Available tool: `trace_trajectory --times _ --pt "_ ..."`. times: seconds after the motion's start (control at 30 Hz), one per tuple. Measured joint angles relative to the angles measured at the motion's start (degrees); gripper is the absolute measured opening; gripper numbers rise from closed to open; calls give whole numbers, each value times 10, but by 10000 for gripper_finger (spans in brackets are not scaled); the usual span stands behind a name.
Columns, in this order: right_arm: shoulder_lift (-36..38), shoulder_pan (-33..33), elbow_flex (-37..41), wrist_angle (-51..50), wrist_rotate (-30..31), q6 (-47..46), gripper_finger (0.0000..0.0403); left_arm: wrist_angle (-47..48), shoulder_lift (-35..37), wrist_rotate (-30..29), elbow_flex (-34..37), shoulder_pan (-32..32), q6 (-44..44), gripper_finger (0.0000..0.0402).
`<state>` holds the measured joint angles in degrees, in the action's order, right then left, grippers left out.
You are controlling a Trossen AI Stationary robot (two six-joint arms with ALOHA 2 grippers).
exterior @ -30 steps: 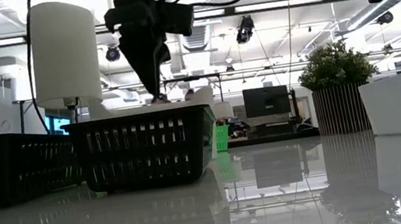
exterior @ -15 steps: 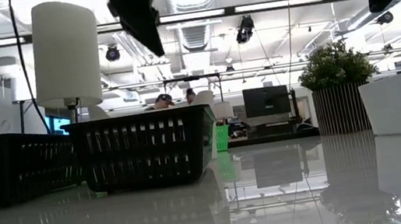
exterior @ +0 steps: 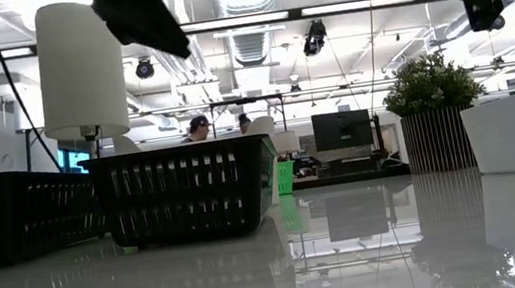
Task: Stack baskets by color
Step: Stack the center black bin on top of the bottom black bin
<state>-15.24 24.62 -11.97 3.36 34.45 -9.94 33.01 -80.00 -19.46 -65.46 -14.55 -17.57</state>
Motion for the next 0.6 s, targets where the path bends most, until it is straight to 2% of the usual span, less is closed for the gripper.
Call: trace_trajectory --times 0.27,0.43,0.6 --pt "-133 0 -69 17 -4 -34 68 -154 74 -78 94 -5 83 141" --pt "-203 0 -141 -10 -15 -40 68 -229 114 -81 152 -5 109 141" --pt "-273 0 -218 -83 -55 -40 68 -247 135 -81 203 -5 104 141"
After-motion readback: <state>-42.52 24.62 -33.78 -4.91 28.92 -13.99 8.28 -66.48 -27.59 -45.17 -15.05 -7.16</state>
